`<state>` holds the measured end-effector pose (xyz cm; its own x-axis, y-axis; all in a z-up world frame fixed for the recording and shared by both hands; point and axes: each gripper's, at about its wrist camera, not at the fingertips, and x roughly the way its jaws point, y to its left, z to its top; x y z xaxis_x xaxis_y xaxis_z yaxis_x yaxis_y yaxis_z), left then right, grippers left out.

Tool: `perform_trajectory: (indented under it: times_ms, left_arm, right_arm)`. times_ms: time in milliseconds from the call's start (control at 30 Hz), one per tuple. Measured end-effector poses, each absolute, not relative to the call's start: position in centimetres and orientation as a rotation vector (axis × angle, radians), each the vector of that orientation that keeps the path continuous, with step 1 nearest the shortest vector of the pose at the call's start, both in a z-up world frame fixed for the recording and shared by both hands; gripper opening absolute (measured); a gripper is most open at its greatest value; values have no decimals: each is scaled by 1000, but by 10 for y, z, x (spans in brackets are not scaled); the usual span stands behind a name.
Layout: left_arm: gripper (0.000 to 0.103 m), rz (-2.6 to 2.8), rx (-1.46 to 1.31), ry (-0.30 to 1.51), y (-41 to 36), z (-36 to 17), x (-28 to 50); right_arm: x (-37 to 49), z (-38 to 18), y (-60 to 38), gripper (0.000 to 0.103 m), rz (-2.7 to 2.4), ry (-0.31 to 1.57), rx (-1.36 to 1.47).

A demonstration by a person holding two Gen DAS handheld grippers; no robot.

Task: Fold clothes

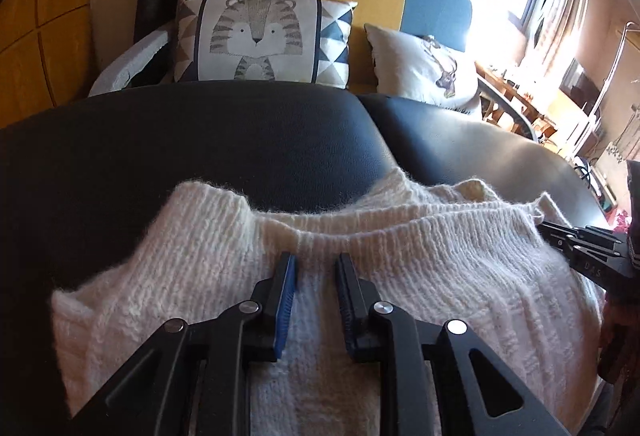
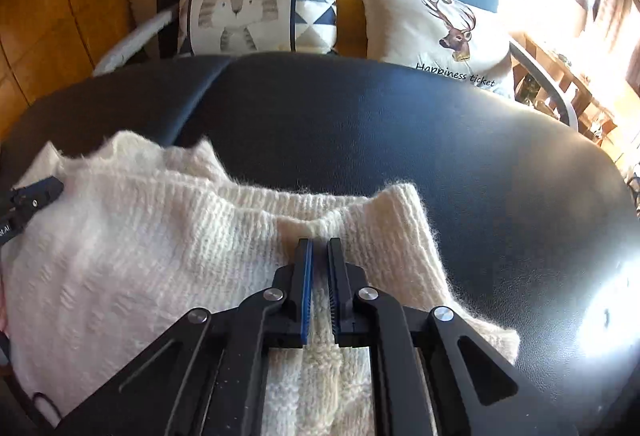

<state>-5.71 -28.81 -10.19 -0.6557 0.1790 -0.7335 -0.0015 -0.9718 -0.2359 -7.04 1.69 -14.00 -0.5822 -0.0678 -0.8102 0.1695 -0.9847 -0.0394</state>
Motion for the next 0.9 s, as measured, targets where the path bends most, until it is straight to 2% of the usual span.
perform_trajectory:
  times_ms: [100, 233, 400, 433, 500, 567, 600, 633, 700, 767, 800, 833, 900]
  left_arm:
    - [21, 2706, -1223, -451, -301, -108, -55]
    - [21, 2678, -1206, -517, -307, -111, -56]
    - [21, 2672, -1199, -535, -309, -112, -56]
    - [21, 2667, -1197, -545, -310, -112, -56]
    - [21, 2657, -1191, -567, -312, -113, -56]
    - [21, 2651, -1188, -580, -313, -113, -57]
    - [21, 2651, -1187, -581, -313, -113, -57]
    - [21, 2651, -1186, -582, -313, -113, -57]
    - [21, 2649, -1184, -587, -313, -113, -57]
    - [21, 2645, -1181, -596, -315, -114, -56]
    - [21, 2643, -1178, -602, -316, -114, -56]
    - [21, 2640, -1175, -609, -317, -114, -56]
    - [21, 2635, -1172, -620, -318, -115, -56]
  right_arm:
    - [-73, -136, 32, 0, -2721, 34, 1334]
    - [-84, -129, 61, 0, -2787, -195, 1302]
    - [-87, -136, 74, 0, -2773, -333, 1306]
    - [-85, -133, 74, 3, -2744, -356, 1295]
    - [-80, -125, 70, 16, -2696, -349, 1283]
    - [-74, -119, 57, 56, -2655, -283, 1291]
    - [-72, -118, 48, 63, -2629, -236, 1303]
    - [-72, -119, 38, 66, -2610, -178, 1323]
    - [-75, -127, 19, 65, -2578, -40, 1385]
    - [-74, -136, 8, 40, -2606, 58, 1370]
    - [-74, -136, 8, 31, -2620, 42, 1352]
    - [-74, -134, 10, 14, -2632, 16, 1341]
    - [-73, -131, 14, 7, -2663, -35, 1311]
